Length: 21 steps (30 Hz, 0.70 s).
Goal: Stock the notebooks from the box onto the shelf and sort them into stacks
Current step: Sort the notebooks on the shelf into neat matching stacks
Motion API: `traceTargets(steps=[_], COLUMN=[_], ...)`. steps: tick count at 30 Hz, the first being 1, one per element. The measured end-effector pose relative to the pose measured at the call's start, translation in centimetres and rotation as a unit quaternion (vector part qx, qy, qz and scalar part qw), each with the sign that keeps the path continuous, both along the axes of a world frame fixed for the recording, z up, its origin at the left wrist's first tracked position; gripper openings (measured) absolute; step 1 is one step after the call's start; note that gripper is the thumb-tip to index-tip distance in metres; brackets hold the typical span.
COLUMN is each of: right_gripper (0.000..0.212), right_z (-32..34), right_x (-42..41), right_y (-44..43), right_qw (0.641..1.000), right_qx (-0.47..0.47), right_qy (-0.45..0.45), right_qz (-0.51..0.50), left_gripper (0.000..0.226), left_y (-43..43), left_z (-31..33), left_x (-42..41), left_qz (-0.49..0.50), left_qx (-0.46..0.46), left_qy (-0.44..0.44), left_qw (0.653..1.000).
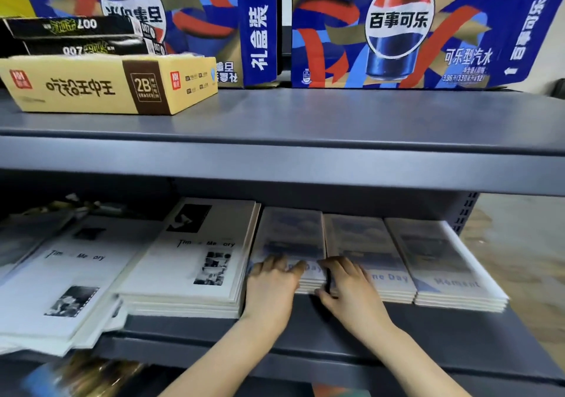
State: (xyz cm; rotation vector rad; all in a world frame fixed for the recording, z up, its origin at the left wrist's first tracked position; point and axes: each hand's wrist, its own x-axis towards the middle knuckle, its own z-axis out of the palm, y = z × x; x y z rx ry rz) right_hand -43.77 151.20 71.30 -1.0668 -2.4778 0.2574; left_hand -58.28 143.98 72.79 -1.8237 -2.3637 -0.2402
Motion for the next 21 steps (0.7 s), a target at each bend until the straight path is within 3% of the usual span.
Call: traceTargets(steps=[6, 12, 15, 21], right_gripper=[0.05, 0.04, 0.03, 0.038], right_z=[-0.4, 0.8, 1.3, 2.6], right_x=[-0.7, -1.3, -1.7, -4.4], right_y=[-0.4, -0.9, -1.4, -3.4], right_qw=[0.999, 0.997, 0.995, 0.994], right_qx=[0.019, -0.047, -0.06, -0.065], right_qy=[-0.001, 0.02, 0.046, 0.068], right_qz=[-0.038, -0.049, -0.066, -0.054], left_gripper=[0.052, 0.034, 0.029, 0.013], left_y=[0.2, 0.8, 0.0, -3.3], left_z=[-0.3, 1.4, 2.1, 4.3], left_x=[-0.7, -1.7, -2.9, -6.1], left_qz=[-0.012, -0.043, -0.057, -0.074], left_qx=[0.02, 0.004, 0.063, 0.185], left_qy=[0.0, -0.063, -0.055, -0.054], left_qw=[1.0, 0.997, 0.995, 0.978])
